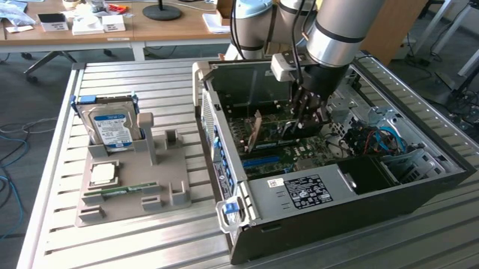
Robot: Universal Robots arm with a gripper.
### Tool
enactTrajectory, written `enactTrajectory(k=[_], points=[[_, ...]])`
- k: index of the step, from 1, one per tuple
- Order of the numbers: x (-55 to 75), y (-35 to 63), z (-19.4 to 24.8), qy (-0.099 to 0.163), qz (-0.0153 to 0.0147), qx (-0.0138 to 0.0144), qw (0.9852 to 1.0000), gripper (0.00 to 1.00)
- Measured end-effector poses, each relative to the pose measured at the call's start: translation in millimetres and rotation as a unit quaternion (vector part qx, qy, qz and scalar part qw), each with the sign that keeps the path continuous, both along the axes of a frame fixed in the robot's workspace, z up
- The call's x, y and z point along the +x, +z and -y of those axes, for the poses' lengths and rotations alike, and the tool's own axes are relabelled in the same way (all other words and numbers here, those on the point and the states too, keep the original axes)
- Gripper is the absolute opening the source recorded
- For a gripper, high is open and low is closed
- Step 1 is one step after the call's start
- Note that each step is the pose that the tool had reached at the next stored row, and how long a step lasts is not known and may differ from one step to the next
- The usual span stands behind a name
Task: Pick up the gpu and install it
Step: 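Insert the gpu into the slot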
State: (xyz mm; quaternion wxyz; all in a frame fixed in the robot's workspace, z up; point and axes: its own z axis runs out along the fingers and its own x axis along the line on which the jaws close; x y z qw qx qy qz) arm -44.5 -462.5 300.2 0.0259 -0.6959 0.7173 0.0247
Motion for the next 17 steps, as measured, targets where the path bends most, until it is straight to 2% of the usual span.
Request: enactTrajectory(k=[1,4,12,17], points=[[-0.2,-0.5,0.0,0.000,0.0000,-0.0007,1.0000,0.27],[-1.3,-1.6,0.0,0.000,0.0000,-0.0059,1.0000,0.27],[-4.8,-9.1,0.0,0.000,0.0000,-0.0063,1.0000,0.27],[-5.9,-9.7,0.0,0.000,0.0000,-0.0064,1.0000,0.27]])
